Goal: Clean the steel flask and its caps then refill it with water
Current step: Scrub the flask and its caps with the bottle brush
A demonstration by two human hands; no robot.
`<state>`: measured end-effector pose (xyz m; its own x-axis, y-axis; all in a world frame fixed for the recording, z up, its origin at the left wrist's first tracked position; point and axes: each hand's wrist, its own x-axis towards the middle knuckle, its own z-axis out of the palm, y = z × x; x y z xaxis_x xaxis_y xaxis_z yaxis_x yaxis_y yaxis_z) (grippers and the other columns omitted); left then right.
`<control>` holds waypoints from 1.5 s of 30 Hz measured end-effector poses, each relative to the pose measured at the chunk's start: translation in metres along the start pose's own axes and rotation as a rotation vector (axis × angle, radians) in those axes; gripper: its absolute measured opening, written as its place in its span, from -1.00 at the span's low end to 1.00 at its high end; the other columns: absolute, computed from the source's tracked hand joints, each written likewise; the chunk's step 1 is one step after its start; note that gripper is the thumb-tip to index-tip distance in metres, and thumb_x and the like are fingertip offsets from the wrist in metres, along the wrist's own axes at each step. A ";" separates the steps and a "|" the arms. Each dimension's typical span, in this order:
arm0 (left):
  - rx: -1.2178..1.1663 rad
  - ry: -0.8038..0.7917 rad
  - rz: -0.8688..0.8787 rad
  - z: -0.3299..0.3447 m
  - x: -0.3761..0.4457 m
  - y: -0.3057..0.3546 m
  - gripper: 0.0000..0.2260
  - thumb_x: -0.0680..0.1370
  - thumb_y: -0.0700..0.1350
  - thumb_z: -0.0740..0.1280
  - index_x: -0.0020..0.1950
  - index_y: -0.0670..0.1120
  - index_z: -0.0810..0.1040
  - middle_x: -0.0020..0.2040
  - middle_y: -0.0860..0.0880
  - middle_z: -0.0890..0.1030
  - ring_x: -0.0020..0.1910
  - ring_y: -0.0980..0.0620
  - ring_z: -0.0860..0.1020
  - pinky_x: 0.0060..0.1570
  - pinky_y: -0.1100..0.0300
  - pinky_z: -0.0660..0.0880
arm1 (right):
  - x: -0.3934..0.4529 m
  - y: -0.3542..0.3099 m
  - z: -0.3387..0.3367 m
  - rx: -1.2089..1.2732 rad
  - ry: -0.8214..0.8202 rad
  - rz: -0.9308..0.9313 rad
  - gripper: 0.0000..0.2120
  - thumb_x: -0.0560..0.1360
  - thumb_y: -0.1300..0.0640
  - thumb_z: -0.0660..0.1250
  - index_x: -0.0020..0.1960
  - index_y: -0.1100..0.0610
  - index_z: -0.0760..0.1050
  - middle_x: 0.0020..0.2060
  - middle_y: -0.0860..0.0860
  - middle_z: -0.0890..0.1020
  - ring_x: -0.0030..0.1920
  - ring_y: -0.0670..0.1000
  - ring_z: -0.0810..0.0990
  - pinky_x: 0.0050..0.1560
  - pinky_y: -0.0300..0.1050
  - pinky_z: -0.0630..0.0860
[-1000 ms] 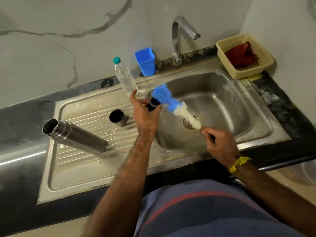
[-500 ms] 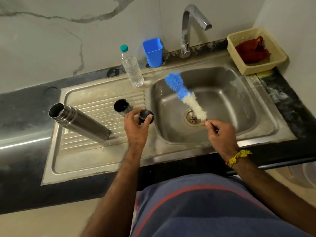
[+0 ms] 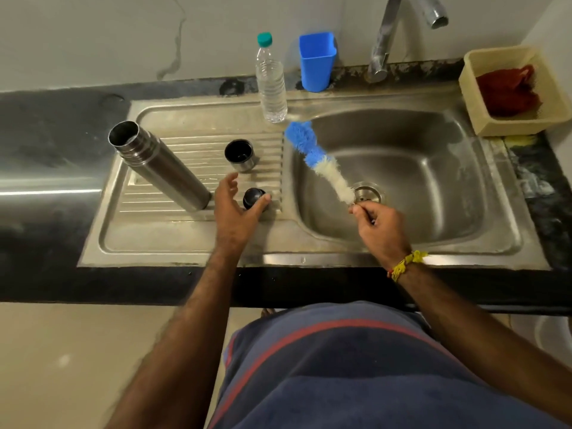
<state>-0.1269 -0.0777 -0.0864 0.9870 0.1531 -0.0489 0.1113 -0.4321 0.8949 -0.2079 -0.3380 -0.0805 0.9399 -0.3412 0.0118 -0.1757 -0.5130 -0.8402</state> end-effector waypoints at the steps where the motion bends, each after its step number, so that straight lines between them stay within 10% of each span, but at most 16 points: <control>1: 0.011 0.037 0.025 0.000 0.005 0.005 -0.29 0.41 0.05 0.61 0.46 0.01 0.38 0.39 -0.04 0.47 0.36 0.03 0.47 0.35 0.10 0.46 | 0.000 -0.001 -0.001 0.002 0.002 0.005 -0.86 0.57 0.18 0.35 0.00 0.12 0.70 -0.17 -0.05 0.72 -0.12 -0.02 0.69 -0.04 -0.13 0.62; 10: 0.252 0.053 -0.025 0.013 0.096 0.034 -0.09 0.40 -0.01 0.62 0.60 -0.17 0.21 0.54 -0.14 0.34 0.54 -0.07 0.30 0.52 0.15 0.22 | 0.006 -0.009 -0.007 0.103 0.046 0.084 -0.87 0.53 0.09 0.40 -0.07 0.14 0.68 -0.25 0.08 0.71 -0.20 0.12 0.67 -0.13 0.15 0.62; 20: 0.202 0.033 -0.181 0.023 0.130 0.019 -0.35 0.26 -0.11 0.67 0.26 0.01 0.45 0.15 -0.04 0.57 0.14 -0.09 0.59 0.21 -0.05 0.58 | -0.004 -0.004 -0.025 0.178 0.215 0.182 -0.88 0.55 0.16 0.40 -0.06 0.20 0.68 -0.19 0.17 0.71 -0.12 0.17 0.67 -0.06 0.16 0.61; 25: 0.266 -0.067 0.155 0.040 0.109 0.044 -0.31 0.28 -0.28 0.60 0.37 -0.10 0.45 0.16 0.01 0.56 0.09 0.04 0.53 0.13 0.33 0.42 | -0.012 -0.004 -0.028 0.152 0.094 0.158 -0.86 0.56 0.13 0.39 -0.04 0.17 0.68 -0.24 0.04 0.70 -0.26 -0.01 0.62 -0.20 -0.06 0.56; 30: 0.200 -0.194 0.321 0.071 0.095 0.070 -0.40 0.25 -0.25 0.63 0.25 -0.11 0.52 0.08 0.00 0.64 0.01 0.02 0.61 0.04 0.13 0.58 | -0.017 -0.012 -0.042 -0.072 -0.046 0.023 -0.69 0.52 -0.12 0.24 -0.01 0.06 0.64 -0.25 -0.07 0.67 -0.24 -0.04 0.61 -0.19 0.01 0.60; 40: 0.503 -0.444 0.750 0.113 0.074 0.086 -0.56 0.37 -0.32 0.47 0.21 -0.06 0.55 0.14 -0.06 0.59 0.18 -0.13 0.51 0.19 0.05 0.46 | 0.003 -0.032 -0.094 -0.678 -0.081 0.041 -0.82 0.61 0.04 0.24 0.12 -0.01 0.59 0.03 0.05 0.53 -0.03 0.18 0.62 -0.05 0.02 0.53; 45: 0.516 -0.394 0.782 0.118 0.075 0.091 -0.60 0.40 -0.32 0.48 0.22 -0.14 0.56 0.14 -0.11 0.60 0.18 -0.16 0.51 0.17 0.14 0.37 | 0.028 -0.025 -0.106 -0.184 -0.238 0.278 -0.76 0.61 0.11 0.27 -0.10 0.20 0.63 -0.23 0.15 0.68 -0.37 0.03 0.60 -0.37 -0.16 0.47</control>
<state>-0.0288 -0.2098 -0.0613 0.7624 -0.6002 0.2421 -0.6373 -0.6310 0.4424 -0.2081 -0.4185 -0.0011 0.8870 -0.3059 -0.3460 -0.4616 -0.5666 -0.6825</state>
